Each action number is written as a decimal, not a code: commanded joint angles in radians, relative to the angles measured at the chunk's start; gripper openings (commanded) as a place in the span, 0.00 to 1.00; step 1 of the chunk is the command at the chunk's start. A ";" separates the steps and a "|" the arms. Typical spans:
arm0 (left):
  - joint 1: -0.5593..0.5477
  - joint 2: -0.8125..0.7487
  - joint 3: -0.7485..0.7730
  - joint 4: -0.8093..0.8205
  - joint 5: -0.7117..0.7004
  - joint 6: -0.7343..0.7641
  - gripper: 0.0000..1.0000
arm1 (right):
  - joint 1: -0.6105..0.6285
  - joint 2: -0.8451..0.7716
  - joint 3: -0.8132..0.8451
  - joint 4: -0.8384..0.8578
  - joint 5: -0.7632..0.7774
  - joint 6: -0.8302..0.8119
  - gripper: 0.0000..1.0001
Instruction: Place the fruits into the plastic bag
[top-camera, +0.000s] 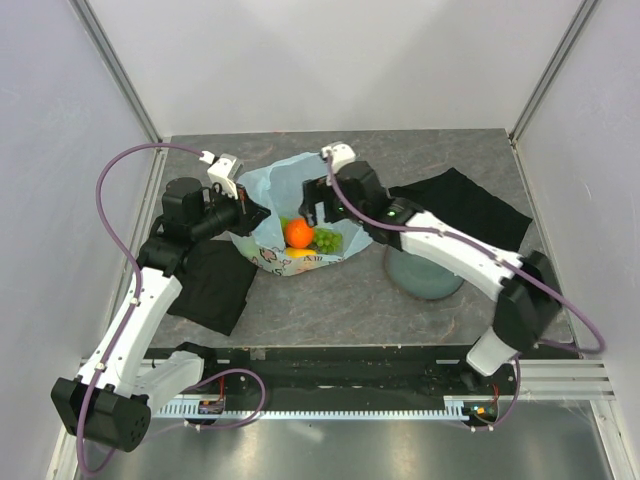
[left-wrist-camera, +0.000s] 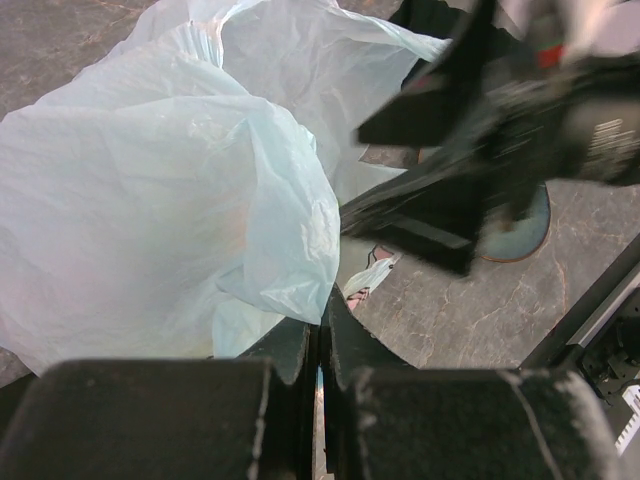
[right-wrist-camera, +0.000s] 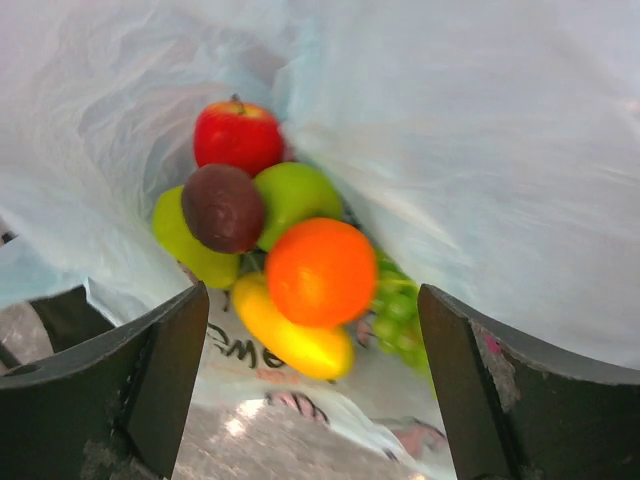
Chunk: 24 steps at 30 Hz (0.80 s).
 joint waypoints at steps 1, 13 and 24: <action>-0.003 -0.013 0.003 0.027 0.005 0.014 0.01 | -0.027 -0.242 -0.118 0.010 0.160 -0.032 0.92; -0.003 -0.011 0.003 0.025 0.008 0.014 0.02 | -0.162 -0.316 -0.275 -0.108 0.154 -0.008 0.98; -0.003 0.013 0.006 0.028 0.027 0.006 0.02 | -0.260 -0.222 -0.307 0.042 -0.111 -0.011 0.62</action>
